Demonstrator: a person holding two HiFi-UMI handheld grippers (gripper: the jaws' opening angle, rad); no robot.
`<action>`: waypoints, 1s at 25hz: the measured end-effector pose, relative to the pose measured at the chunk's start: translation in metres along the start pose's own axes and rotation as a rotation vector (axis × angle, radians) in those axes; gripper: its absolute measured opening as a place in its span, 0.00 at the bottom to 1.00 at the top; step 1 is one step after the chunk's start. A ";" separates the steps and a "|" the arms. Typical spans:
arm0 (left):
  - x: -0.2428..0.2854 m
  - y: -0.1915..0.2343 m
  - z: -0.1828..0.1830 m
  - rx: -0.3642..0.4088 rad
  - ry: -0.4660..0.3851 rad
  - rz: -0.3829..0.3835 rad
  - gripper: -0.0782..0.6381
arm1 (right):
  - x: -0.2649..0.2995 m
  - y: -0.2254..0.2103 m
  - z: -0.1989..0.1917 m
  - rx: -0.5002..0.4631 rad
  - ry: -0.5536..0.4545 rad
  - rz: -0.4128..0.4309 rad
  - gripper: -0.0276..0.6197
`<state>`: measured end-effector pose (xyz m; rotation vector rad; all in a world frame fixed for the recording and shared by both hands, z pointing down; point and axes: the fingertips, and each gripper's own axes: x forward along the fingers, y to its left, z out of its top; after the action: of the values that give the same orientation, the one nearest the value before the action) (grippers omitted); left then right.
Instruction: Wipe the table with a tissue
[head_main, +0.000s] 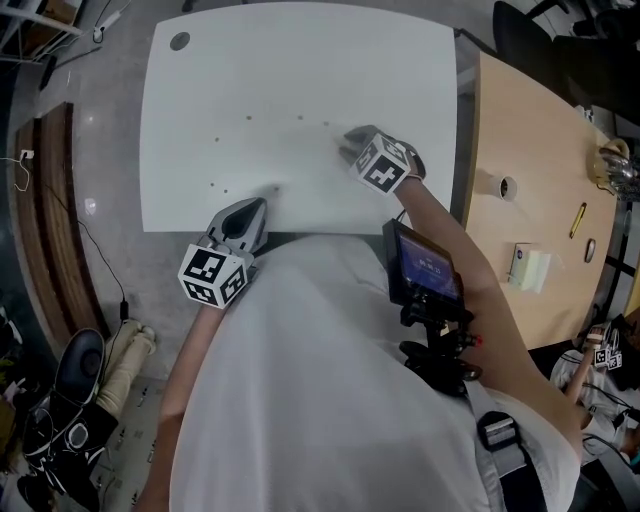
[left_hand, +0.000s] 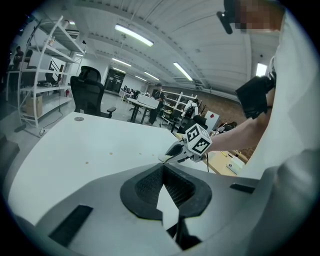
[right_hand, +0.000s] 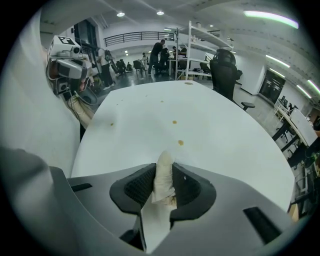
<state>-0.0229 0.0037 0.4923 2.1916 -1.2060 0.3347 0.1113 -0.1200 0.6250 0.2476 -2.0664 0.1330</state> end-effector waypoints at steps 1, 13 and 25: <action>0.000 -0.001 0.000 0.002 0.000 0.000 0.12 | 0.000 0.005 0.000 -0.010 0.001 0.007 0.20; 0.003 -0.011 0.001 0.032 0.000 -0.014 0.12 | 0.000 0.075 0.002 -0.062 -0.030 0.192 0.20; 0.004 -0.010 0.018 0.080 -0.020 -0.004 0.11 | -0.063 0.045 0.018 0.281 -0.332 0.215 0.20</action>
<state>-0.0136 -0.0056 0.4761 2.2702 -1.2184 0.3660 0.1157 -0.0719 0.5615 0.2291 -2.4002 0.5483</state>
